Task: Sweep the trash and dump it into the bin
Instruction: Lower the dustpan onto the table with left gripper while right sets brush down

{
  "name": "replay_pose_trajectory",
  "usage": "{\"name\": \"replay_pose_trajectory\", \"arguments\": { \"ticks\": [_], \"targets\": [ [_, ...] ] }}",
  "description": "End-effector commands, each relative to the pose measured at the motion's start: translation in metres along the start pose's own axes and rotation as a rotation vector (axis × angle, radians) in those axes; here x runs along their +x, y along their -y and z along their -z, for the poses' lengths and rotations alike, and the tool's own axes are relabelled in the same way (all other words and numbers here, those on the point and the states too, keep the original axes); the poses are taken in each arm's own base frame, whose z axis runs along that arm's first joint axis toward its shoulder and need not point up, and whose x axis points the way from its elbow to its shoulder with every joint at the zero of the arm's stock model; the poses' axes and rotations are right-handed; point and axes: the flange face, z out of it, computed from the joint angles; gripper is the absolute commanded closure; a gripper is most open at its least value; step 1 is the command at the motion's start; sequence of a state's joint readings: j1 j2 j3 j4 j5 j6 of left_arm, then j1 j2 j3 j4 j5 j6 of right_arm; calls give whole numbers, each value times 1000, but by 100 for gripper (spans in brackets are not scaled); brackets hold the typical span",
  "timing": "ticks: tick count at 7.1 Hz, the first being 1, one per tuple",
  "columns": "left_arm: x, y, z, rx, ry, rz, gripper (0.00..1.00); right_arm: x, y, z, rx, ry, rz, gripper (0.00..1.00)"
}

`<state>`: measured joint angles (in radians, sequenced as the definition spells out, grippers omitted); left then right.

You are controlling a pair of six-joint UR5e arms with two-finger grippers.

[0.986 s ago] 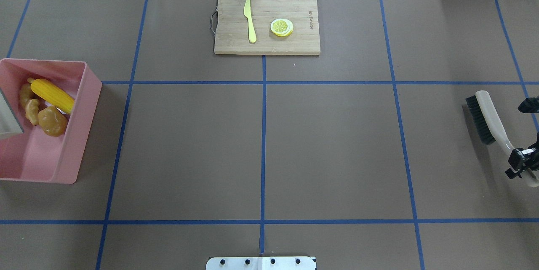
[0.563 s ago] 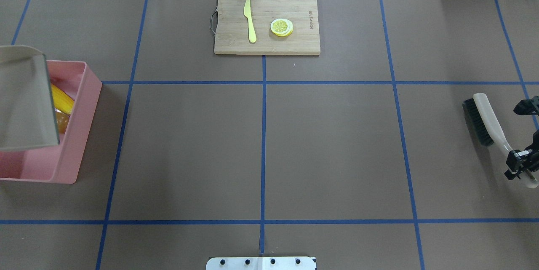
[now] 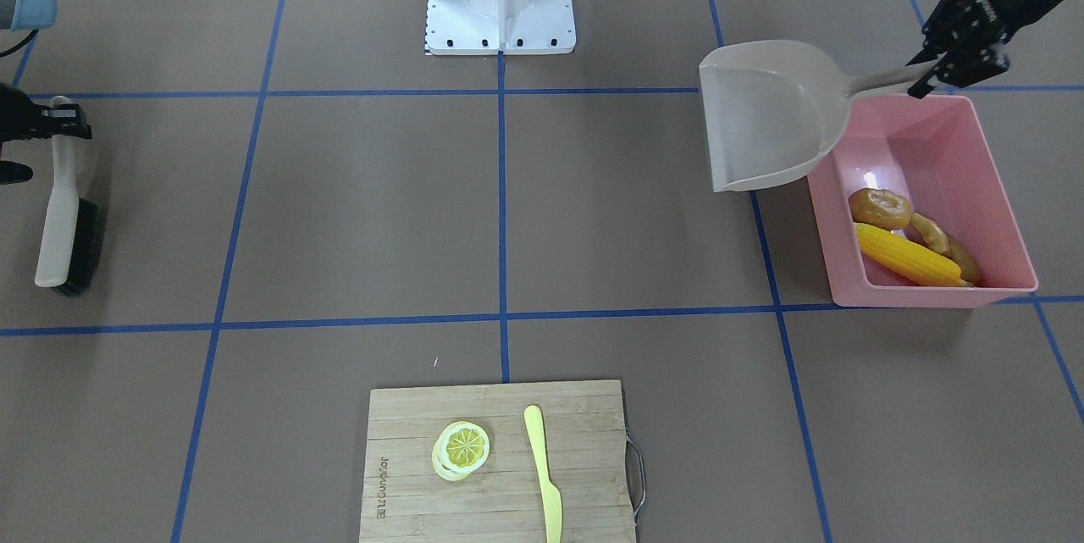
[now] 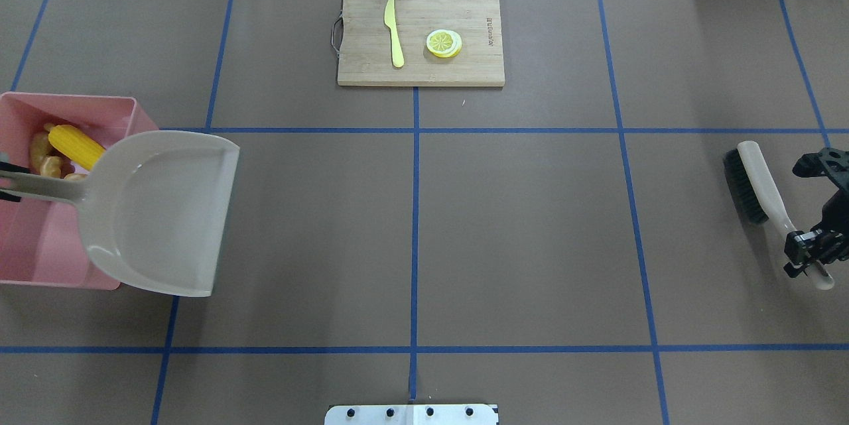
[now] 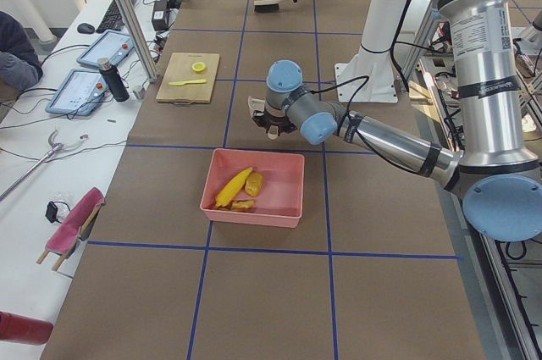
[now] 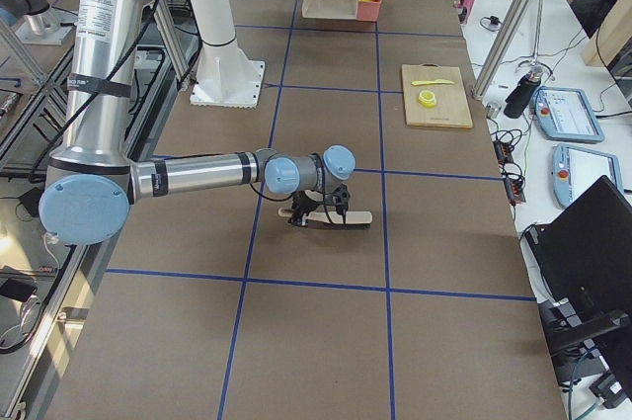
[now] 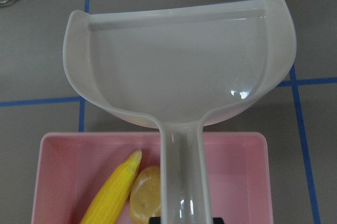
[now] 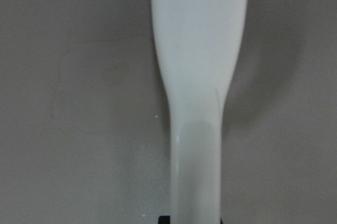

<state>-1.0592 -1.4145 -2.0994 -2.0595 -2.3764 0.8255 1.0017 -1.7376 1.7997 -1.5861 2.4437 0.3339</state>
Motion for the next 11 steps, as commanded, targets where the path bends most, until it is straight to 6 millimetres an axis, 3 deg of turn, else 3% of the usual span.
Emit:
{"name": "replay_pose_trajectory", "arguments": {
  "ticks": [1, 2, 4, 5, 7, 8, 9, 11],
  "targets": [
    [-23, 87, -76, 67, -20, -73, 100, -2, 3, 3, 6, 2, 3, 16],
    [-33, 112, -113, 88, -62, -100, 100, 1, 3, 9, 21, 5, -4, 0],
    [-41, 121, -143, 84, -95, -60, 100, 5, 7, 32, 74, 25, -7, 0],
    [-49, 123, -151, 80, -100, -25, 100, 15, 11, 61, 140, 37, -30, 0],
    [-67, 140, -159, 93, -91, 6, 100, 43, 26, 141, 332, -9, -87, 0],
    [-68, 137, -164, 85, -97, 24, 100, 54, 29, 165, 382, -11, -93, 0],
    [-69, 134, -167, 77, -95, 30, 100, 66, 28, 170, 395, -37, -42, 0],
    [-68, 133, -167, 83, -91, 26, 43, 95, 32, 183, 427, -92, -86, 0]
  ]
}}
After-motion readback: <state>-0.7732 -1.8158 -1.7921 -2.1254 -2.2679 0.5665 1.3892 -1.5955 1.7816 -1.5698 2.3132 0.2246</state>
